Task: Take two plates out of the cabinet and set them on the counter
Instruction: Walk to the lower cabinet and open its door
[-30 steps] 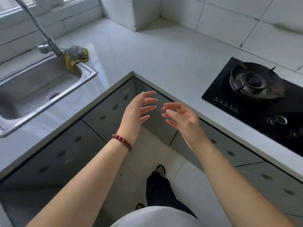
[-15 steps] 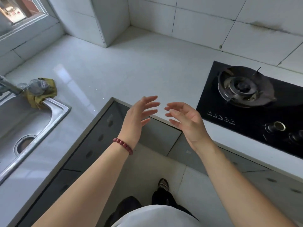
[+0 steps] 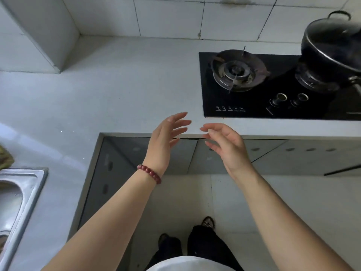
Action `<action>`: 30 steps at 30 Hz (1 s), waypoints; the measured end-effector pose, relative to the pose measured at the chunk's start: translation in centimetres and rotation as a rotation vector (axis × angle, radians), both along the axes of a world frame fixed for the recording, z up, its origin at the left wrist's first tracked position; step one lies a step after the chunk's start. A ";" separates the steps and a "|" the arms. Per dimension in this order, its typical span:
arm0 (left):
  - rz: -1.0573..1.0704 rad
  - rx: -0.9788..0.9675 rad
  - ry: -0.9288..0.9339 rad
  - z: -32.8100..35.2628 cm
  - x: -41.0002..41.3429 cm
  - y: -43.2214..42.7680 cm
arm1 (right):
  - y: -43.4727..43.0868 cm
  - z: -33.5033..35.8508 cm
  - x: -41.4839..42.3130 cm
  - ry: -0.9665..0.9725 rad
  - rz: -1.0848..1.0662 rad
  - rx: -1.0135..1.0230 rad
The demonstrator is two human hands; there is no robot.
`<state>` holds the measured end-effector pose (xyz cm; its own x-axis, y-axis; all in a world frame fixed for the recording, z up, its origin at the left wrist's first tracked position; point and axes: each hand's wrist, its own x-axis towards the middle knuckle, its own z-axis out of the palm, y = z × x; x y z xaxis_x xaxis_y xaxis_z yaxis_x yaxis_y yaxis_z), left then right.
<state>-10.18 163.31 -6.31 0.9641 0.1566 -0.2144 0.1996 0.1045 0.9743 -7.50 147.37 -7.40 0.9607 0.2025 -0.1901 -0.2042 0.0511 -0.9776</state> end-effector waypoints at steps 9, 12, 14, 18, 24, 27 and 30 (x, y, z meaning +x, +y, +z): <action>-0.004 0.040 -0.039 -6.0 0.7 -2.1 | -2.3 -6.4 0.2 -0.034 -0.053 0.011; 0.001 0.019 -0.008 -10.5 1.2 -2.5 | -2.5 -10.8 0.9 -0.040 -0.067 0.029; 0.003 0.009 0.007 -13.6 1.6 -2.8 | -2.5 -13.8 1.3 -0.056 -0.059 0.028; 0.002 -0.012 0.003 -19.5 2.7 -3.1 | -2.3 -19.6 2.3 -0.081 -0.055 0.046; 0.020 -0.004 -0.042 -27.7 4.0 -3.2 | -2.0 -27.8 3.9 -0.124 -0.064 0.126; 0.031 -0.038 -0.079 -31.7 4.5 -3.6 | -1.9 -32.5 4.5 -0.173 -0.067 0.150; 0.036 -0.022 -0.134 -35.3 4.9 -4.3 | -1.8 -36.7 4.9 -0.202 -0.083 0.176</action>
